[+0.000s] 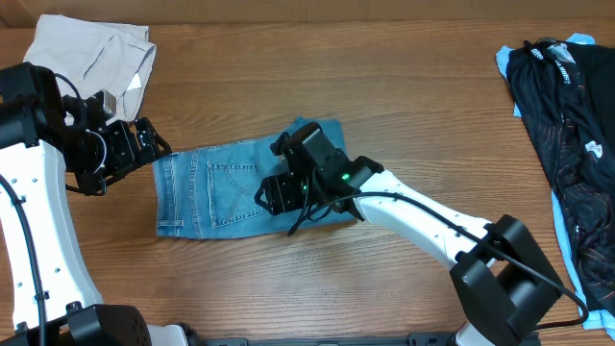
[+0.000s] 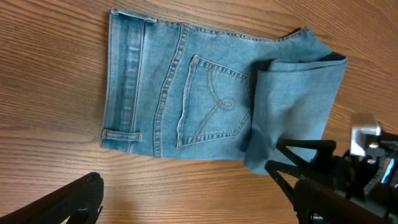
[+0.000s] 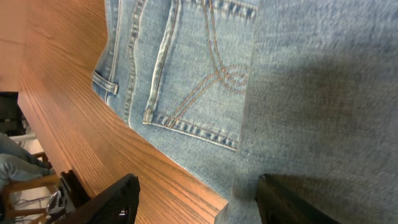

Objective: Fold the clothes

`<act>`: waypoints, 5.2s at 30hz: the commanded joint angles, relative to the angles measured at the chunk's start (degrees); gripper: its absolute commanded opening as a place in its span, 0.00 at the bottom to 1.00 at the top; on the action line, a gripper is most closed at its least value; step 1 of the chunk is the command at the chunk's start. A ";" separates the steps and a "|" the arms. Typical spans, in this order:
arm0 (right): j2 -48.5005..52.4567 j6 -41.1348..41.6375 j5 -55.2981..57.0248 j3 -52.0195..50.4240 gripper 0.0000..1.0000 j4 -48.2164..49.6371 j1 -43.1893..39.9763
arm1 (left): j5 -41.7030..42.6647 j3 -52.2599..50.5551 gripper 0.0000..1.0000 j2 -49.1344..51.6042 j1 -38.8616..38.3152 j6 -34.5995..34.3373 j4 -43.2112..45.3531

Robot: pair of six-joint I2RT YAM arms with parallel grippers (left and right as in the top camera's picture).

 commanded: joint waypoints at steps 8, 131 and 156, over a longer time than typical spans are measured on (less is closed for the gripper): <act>-7.80 -0.63 -6.36 6.95 0.05 -5.60 -13.11 | 0.07 0.00 1.00 0.42 -0.44 0.85 -0.44; -5.88 -9.81 -10.03 20.13 1.00 -14.56 -23.61 | -0.04 -15.82 0.66 0.42 -0.26 0.81 11.87; -17.99 -16.11 4.22 21.22 1.00 -44.74 -34.10 | -2.95 -30.86 0.99 5.51 -0.26 -1.11 32.94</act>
